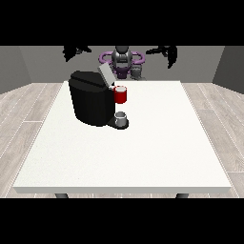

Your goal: Insert the coffee pod into the coffee machine and close the lid

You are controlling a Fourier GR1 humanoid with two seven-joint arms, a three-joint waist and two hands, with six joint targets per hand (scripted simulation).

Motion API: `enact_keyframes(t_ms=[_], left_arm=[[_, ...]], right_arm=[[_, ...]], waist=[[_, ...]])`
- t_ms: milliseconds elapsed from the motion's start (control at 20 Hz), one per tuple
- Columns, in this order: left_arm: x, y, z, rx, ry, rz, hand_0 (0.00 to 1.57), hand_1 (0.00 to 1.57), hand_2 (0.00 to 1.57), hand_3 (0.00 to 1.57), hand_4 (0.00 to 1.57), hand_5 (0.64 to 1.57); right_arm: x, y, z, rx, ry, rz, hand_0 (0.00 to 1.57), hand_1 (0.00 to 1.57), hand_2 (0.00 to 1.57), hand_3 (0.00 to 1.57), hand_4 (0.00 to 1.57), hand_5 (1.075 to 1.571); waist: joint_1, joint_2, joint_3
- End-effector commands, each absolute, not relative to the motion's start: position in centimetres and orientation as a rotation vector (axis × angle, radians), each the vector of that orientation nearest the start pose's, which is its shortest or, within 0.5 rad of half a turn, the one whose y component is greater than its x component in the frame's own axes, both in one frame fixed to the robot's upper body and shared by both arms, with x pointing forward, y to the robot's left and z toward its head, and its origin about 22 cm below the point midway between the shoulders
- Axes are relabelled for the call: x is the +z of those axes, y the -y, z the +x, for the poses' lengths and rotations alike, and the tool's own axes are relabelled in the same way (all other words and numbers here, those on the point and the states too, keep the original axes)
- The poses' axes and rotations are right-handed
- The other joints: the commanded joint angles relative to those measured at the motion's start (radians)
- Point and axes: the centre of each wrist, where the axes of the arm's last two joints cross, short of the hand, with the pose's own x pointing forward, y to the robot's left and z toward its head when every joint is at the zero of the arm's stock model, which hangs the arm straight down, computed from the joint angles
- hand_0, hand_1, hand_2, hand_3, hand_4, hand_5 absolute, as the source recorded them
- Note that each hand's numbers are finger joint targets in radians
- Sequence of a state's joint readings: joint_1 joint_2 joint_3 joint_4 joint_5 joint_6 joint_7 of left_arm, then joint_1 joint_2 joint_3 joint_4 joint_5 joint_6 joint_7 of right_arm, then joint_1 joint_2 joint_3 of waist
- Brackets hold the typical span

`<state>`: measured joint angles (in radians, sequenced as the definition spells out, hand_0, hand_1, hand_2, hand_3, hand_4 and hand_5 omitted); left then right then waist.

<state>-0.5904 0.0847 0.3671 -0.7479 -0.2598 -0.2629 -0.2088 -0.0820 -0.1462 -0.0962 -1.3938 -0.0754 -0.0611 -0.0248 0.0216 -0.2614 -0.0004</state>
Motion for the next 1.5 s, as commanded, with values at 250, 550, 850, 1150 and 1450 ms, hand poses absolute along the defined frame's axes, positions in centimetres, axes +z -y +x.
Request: enact_keyframes(t_ms=[250, 550, 850, 1150, 1450], left_arm=[[-4.9, -25.8, 33.4, -0.175, 1.452, -0.167, 0.00, 0.00, 0.00, 0.00, 0.00, 1.571], [-3.6, -25.2, 33.0, -0.194, 1.564, -0.176, 0.00, 0.00, 0.00, 0.00, 0.11, 1.571], [-1.2, -25.0, 32.4, -0.071, 1.542, -0.128, 0.00, 0.00, 0.00, 0.00, 0.00, 1.571], [-1.2, -23.6, 30.0, -0.155, 1.566, -0.151, 0.00, 0.00, 0.00, 0.00, 0.00, 1.571], [0.7, -25.5, 30.1, -0.136, 1.624, -0.116, 0.00, 0.00, 0.00, 0.00, 0.00, 1.571]], right_arm=[[2.2, 28.7, 27.7, 0.063, 1.603, -0.085, 0.00, 0.00, 0.00, 0.00, 0.00, 1.571], [5.9, 25.3, 31.0, 0.162, 1.695, -0.090, 0.00, 0.00, 0.00, 0.00, 0.24, 1.571], [5.3, 24.6, 30.6, 0.215, 1.680, -0.016, 0.00, 0.00, 0.00, 0.00, 0.12, 1.571], [4.7, 25.2, 32.8, 0.149, 1.661, -0.007, 0.00, 0.00, 0.00, 0.00, 0.00, 1.571], [5.9, 21.9, 34.6, 0.160, 1.672, 0.018, 0.00, 0.00, 0.00, 0.00, 0.00, 1.571]], waist=[[0.108, 0.001, 0.0007], [0.123, 0.113, 0.0004], [0.068, 0.124, 0.0006], [0.126, 0.182, 0.0007], [0.096, 0.232, 0.0004]])
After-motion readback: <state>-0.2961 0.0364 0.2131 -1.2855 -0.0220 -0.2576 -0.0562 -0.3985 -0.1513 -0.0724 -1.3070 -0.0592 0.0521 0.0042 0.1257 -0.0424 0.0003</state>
